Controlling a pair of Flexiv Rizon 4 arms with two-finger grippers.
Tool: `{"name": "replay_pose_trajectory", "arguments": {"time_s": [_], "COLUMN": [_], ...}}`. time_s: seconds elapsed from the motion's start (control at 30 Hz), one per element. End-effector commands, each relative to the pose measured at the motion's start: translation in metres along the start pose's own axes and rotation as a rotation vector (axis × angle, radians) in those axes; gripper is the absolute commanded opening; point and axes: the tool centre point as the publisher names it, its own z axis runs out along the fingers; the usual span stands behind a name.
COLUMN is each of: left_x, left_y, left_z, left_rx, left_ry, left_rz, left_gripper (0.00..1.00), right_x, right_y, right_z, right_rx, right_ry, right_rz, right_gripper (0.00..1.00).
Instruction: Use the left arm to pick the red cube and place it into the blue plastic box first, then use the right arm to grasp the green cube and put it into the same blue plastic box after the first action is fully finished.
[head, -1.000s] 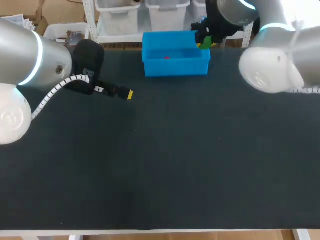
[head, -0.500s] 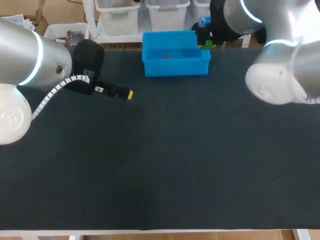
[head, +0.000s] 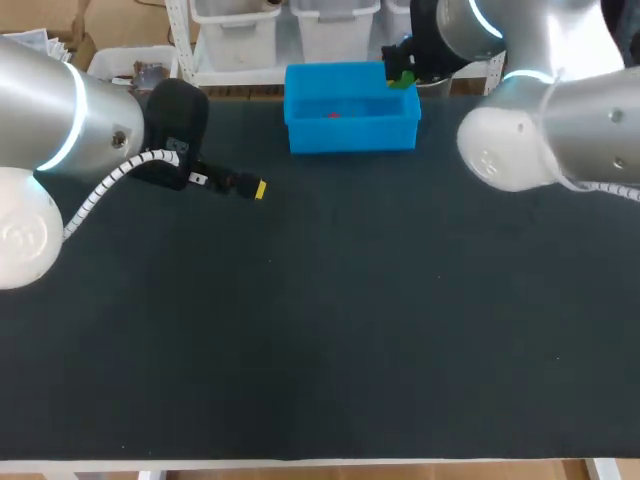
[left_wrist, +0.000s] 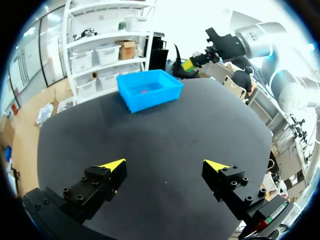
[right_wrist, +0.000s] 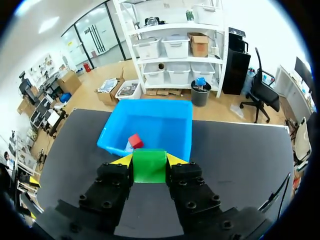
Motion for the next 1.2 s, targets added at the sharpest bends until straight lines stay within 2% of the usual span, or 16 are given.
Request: {"name": "replay_pose_trajectory", "arguments": {"time_s": [0.03,0.53,1.2], "left_x": [0.0,0.0,0.0], "left_y": [0.003,0.003,0.003], "left_z": [0.001,0.001,0.001], "left_rx": [0.012,0.012,0.012], "left_ry": [-0.003,-0.003,-0.003], "left_rz": [0.003,0.003,0.003], "left_gripper": [1.0,1.0,1.0], "right_x": [-0.022,-0.031,-0.016], "right_y": [-0.002,0.002,-0.009], "right_z": [0.038,0.064,0.11], "right_rx": [-0.018,-0.047,-0.045], "right_ry": [0.039,0.049,0.118], "right_rz": [-0.003,0.005,0.017], "right_gripper": [0.0,0.0,0.0]}}
